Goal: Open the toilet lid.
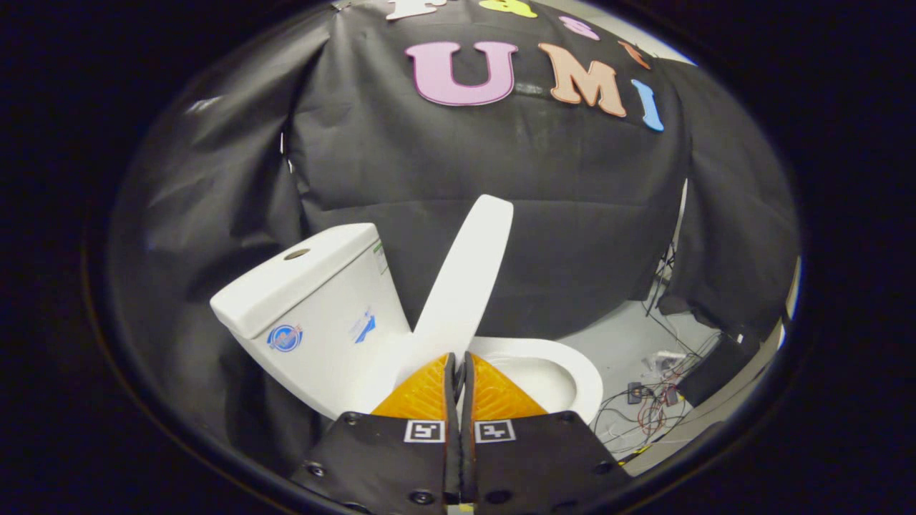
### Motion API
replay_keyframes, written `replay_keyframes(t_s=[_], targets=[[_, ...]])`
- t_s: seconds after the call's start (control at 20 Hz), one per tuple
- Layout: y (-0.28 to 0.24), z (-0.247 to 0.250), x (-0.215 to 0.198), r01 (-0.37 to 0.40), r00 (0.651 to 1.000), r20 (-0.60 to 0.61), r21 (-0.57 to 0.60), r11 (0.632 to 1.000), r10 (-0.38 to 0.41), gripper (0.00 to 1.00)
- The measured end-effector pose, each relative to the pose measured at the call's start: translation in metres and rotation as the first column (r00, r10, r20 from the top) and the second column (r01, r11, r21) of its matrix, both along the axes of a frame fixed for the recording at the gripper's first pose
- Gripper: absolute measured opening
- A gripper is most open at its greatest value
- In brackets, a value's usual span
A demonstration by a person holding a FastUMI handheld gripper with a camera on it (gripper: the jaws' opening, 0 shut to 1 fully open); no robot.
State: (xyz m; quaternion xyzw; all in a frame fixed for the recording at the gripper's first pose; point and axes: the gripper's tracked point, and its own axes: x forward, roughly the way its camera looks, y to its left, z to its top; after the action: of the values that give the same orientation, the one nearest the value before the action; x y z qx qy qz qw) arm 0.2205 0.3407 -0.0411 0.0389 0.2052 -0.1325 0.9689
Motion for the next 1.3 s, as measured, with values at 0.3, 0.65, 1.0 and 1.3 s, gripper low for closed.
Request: replay_keyframes(t_s=[0.3, 0.65, 1.0, 1.3], targets=[[0.016, 0.007, 0.007, 0.037, 0.999, 0.016, -0.035, 0.999, -0.037, 0.01], [0.029, 0.013, 0.014, 0.085, 0.996, 0.04, -0.029, 0.996, -0.084, 0.01], [0.061, 0.021, 0.028, 0.026, 0.998, 0.059, -0.044, 0.999, -0.024, 0.01], [0.092, 0.026, 0.042, -0.008, 0.997, 0.082, -0.075, 0.997, 0.014, 0.01]])
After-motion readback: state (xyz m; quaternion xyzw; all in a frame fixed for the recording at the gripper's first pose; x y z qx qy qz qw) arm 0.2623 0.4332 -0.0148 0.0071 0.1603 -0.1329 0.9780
